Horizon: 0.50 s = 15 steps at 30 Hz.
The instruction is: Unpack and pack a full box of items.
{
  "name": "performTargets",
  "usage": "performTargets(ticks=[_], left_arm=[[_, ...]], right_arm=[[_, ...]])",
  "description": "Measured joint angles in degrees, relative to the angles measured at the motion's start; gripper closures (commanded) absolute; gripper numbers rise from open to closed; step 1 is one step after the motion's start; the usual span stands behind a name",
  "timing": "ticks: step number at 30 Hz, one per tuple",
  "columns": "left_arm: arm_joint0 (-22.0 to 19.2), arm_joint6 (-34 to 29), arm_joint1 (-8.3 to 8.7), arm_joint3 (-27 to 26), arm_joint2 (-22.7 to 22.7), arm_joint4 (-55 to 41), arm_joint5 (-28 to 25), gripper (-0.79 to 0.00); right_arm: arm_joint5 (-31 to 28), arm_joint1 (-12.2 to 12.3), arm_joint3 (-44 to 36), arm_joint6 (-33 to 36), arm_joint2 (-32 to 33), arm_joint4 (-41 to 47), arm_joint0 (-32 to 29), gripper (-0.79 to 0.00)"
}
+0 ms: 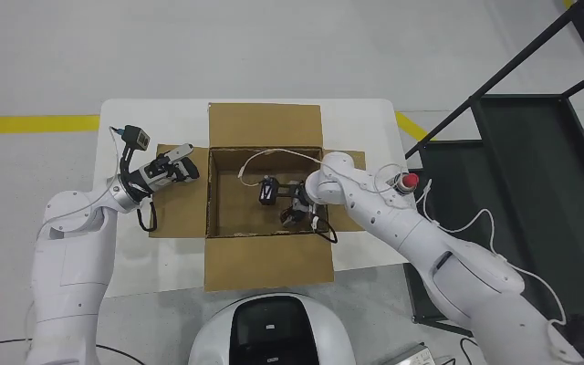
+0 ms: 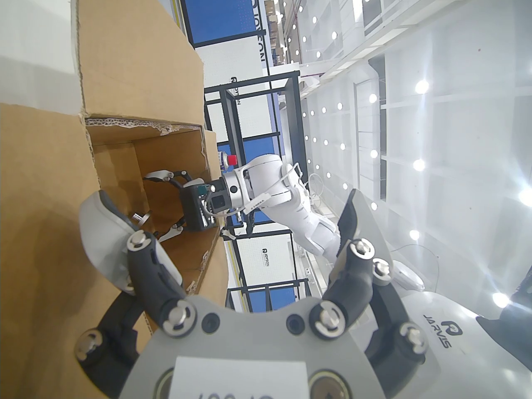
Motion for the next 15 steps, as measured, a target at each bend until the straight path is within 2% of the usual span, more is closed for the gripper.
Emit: performTargets(ticks=[1, 3, 4, 5, 6, 7, 8, 9, 15], left_arm=[[0.0, 0.0, 0.0, 0.0, 0.0, 0.0, 0.0, -0.785], [0.0, 0.0, 0.0, 0.0, 0.0, 0.0, 0.0, -0.785], [0.0, 0.0, 0.0, 0.0, 0.0, 0.0, 0.0, -0.785], [0.0, 0.0, 0.0, 0.0, 0.0, 0.0, 0.0, -0.785], [0.0, 0.0, 0.0, 0.0, 0.0, 0.0, 0.0, -0.785], [0.0, 0.0, 0.0, 0.0, 0.0, 0.0, 0.0, -0.785], [0.0, 0.0, 0.0, 0.0, 0.0, 0.0, 0.0, -0.785], [0.0, 0.0, 0.0, 0.0, 0.0, 0.0, 0.0, -0.785], [0.0, 0.0, 0.0, 0.0, 0.0, 0.0, 0.0, -0.785]], right_arm=[[-0.1, -0.2, 0.4, 0.0, -0.2, 0.0, 0.2, -0.674], [-0.4, -0.7, 1.5, 0.0, -0.8, 0.2, 0.6, -0.628], [-0.5, -0.9, 1.9, 0.0, -1.0, 0.2, 0.7, -0.56], [-0.7, -1.2, 2.4, 0.0, -1.2, 0.2, 1.0, -0.428], [-0.9, -1.4, 2.8, 0.1, -1.4, 0.2, 1.1, -0.342], [-1.0, -1.6, 3.2, 0.1, -1.6, 0.2, 1.3, -0.206], [-1.2, -1.8, 3.6, 0.1, -1.8, 0.2, 1.5, -0.018], [-1.5, -2.0, 3.9, 0.1, -2.0, 0.1, 1.7, 0.0], [-3.5, -2.6, 5.2, -0.3, -2.6, -0.8, 2.3, 0.0]])
